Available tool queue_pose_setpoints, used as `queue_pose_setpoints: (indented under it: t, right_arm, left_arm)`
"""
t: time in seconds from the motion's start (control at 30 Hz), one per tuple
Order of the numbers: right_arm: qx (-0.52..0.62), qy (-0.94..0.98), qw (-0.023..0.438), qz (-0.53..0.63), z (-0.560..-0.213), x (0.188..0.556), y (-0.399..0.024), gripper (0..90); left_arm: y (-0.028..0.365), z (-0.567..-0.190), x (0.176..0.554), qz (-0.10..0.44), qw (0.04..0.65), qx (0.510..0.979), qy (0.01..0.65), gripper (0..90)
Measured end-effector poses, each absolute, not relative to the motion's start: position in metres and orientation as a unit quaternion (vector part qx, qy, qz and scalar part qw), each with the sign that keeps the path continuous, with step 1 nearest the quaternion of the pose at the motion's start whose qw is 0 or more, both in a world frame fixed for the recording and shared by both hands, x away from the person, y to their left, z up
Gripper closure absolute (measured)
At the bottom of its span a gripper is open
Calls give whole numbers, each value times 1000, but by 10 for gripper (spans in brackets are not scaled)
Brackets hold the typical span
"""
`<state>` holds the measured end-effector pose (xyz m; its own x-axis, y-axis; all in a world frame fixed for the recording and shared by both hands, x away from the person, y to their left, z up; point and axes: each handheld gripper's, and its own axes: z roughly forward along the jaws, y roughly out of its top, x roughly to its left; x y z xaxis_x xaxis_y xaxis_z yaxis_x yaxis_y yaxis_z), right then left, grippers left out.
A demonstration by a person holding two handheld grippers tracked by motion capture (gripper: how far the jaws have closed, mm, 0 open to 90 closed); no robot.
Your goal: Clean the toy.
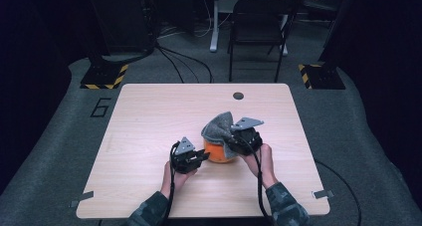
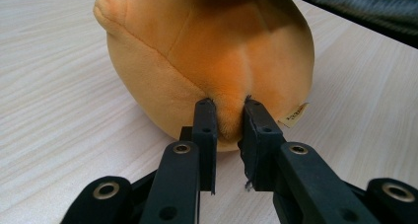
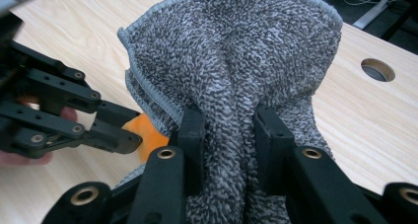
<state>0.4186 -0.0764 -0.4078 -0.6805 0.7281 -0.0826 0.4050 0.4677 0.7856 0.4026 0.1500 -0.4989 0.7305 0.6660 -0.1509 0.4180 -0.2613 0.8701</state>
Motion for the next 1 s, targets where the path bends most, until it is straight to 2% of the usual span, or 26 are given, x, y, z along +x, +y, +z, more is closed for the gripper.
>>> queue_pose_setpoints:
  t: [0.23, 0.47, 1.0]
  right_arm:
    - [330, 837, 200, 388, -416, 420, -58, 683]
    - [325, 844, 216, 367, -428, 422, -50, 682]
    - [357, 838, 229, 343, -431, 420, -81, 675]
  left_arm:
    - [149, -500, 401, 129, 505, 780, 347, 775]
    - [146, -500, 399, 145, 504, 781, 340, 802]
    - [140, -496, 399, 147, 506, 786, 322, 803]
